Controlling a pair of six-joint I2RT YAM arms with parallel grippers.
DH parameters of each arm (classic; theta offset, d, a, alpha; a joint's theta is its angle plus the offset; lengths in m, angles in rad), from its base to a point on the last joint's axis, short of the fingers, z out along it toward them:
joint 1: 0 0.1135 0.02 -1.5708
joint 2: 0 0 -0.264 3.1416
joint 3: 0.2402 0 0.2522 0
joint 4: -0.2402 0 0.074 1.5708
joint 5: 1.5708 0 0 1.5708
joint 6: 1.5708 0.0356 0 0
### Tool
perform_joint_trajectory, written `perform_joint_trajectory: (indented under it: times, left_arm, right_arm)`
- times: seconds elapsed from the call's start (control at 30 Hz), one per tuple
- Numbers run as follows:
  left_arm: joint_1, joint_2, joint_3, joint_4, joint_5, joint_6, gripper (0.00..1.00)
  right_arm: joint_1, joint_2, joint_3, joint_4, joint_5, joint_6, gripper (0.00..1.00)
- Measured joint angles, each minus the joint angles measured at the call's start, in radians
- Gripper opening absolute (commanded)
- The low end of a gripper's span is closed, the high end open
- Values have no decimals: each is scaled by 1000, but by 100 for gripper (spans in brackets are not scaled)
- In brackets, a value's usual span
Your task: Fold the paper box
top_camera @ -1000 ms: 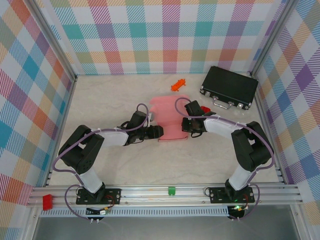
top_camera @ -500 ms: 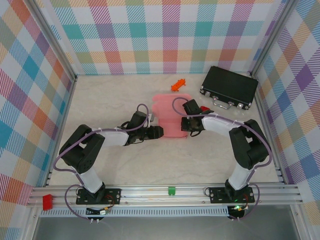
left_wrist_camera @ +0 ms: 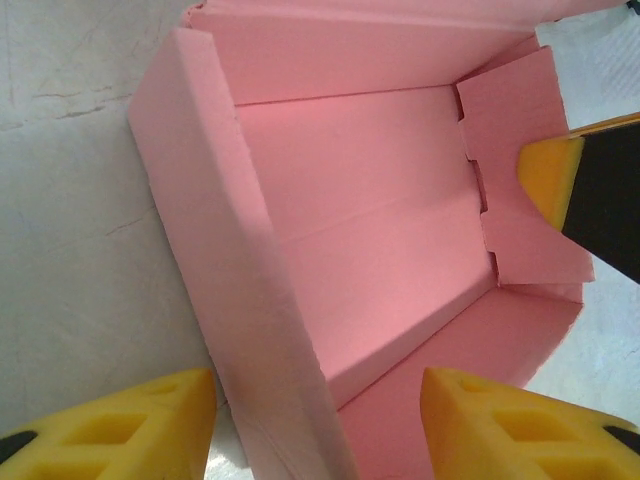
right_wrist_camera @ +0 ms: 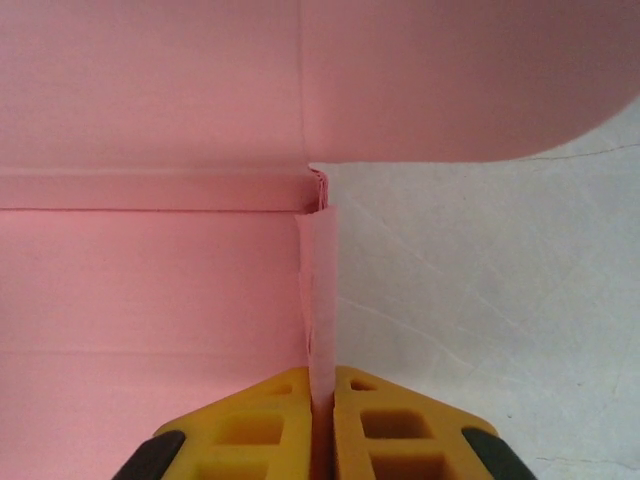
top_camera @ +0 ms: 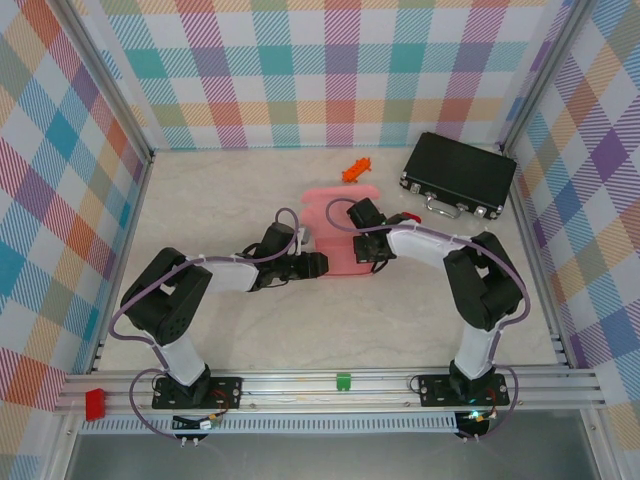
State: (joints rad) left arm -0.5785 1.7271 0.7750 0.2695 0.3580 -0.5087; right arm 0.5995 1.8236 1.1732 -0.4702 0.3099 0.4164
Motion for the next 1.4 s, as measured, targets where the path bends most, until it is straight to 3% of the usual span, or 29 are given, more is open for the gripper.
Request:
perform_joint_trajectory:
  times: [0.33, 0.67, 1.4]
  left_arm:
    - [0, 0, 0, 1, 0, 0, 56]
    - [0, 0, 0, 4, 0, 0, 56]
    - [0, 0, 0, 4, 0, 0, 56]
  right_arm:
    - [11, 49, 45, -39, 55, -19, 15]
    - [23, 67, 64, -55, 101, -40, 10]
    - [36, 116, 113, -97, 198, -40, 15]
